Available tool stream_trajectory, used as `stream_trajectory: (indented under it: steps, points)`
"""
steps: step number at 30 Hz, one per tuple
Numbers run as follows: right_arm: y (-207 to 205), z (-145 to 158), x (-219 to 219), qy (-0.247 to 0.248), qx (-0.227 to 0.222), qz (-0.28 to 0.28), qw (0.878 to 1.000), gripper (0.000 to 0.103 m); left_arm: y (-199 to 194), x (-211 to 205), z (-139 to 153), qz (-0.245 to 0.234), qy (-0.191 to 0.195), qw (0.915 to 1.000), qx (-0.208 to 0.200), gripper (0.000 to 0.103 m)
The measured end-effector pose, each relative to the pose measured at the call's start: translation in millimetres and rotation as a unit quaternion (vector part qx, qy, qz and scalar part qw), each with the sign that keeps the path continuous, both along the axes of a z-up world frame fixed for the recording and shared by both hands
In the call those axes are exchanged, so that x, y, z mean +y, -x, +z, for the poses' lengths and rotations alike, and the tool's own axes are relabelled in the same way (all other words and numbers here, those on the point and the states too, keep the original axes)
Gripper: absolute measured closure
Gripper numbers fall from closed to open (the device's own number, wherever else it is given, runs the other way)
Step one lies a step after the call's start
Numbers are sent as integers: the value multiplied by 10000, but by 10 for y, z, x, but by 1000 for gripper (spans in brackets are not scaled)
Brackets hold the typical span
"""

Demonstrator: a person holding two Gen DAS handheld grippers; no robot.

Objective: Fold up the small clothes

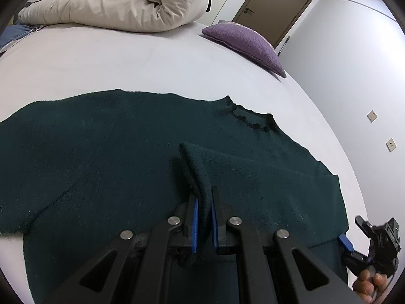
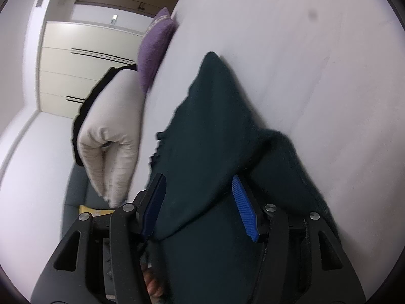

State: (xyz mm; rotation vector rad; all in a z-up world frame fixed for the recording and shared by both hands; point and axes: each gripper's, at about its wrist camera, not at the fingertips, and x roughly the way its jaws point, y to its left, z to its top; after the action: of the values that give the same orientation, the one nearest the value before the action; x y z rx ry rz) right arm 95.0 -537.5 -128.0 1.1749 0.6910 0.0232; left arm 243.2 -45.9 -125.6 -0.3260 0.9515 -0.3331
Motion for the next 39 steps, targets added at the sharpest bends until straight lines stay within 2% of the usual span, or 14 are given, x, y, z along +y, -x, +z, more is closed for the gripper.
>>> stream_trajectory:
  steps: [4,7,9,12,17,22,23,24,26,27,29,31,33,39]
  points:
    - [41,13,-139,317,-61,-318,9990,54,-59,20,-72,-26,-34,10000,19,89]
    - [158,-11,-218,77,14,-335,9994,54,-40,49,-135,-7,83,9999,-77,89]
    - [224,93,-243,313,118,-282,9990,50,-19,61,-153,-15,122,9998,-141,88]
    - [200,442,-266,1120,72,-275,9933,51,-25,94,-185,-13,248,9996,-141,88]
    - [-330,681,-333,1752,104,6,9845,51,-14,113,-205,-14,326,9993,-188,88]
    - [-964,457,-338,2046,621,425,9759,52,-16,133,-240,-20,441,9988,-217,88]
    - [-1025,412,-332,2126,713,469,9734,57,-14,130,-241,-23,438,9988,-229,88]
    - [-1082,368,-320,2278,819,485,9690,72,-9,129,-241,-25,430,9988,-240,88]
    - [-1154,344,-310,2811,1018,483,9531,91,-5,127,-243,-27,436,9987,-249,88]
    - [-1170,340,-319,2971,1063,496,9476,94,-2,133,-246,-26,460,9986,-257,88]
    - [-1195,359,-314,3194,1086,546,9398,96,4,151,-251,-20,506,9984,-258,87]
    - [-1230,398,-245,3633,1150,609,9225,97,11,159,-255,-20,512,9983,-262,87]
    - [-1232,402,-208,3806,1159,611,9154,97,11,167,-259,-21,490,9984,-273,87]
    - [-1147,309,-259,3904,996,382,9144,98,19,156,-254,-20,470,9984,-298,87]
